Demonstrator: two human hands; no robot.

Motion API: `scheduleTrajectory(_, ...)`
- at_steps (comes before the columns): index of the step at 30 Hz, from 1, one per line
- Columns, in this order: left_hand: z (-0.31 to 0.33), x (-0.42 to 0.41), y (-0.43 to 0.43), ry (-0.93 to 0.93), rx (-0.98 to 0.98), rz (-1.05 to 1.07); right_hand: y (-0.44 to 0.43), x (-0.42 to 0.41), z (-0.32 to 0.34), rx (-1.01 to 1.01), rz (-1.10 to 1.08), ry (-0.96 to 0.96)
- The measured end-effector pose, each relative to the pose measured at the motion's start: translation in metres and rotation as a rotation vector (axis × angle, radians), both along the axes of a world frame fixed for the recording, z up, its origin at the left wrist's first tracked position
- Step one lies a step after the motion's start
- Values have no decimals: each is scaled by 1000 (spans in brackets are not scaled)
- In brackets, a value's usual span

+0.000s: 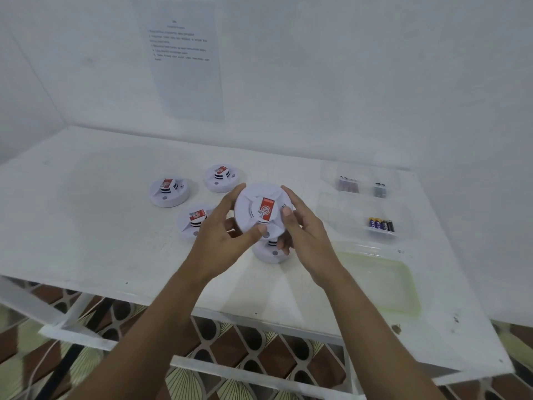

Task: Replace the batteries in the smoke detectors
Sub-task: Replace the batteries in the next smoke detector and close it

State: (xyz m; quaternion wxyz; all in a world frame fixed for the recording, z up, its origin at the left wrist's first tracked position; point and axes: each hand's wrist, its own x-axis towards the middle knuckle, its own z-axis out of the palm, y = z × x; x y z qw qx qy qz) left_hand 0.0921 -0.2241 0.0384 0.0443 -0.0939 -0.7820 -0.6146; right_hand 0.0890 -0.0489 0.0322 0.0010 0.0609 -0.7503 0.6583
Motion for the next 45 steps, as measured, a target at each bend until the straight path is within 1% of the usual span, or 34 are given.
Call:
scheduleTrajectory(10,6,1,-2,30,52,-15,-4,4,2,-26,67,-2)
scheduleTrajectory(16,9,6,-5,31,84,-19,-6,5,5,-6,66,2)
scheduleTrajectory(45,8,8,-20,-23,38,-45,-19,16,10,59,32,6)
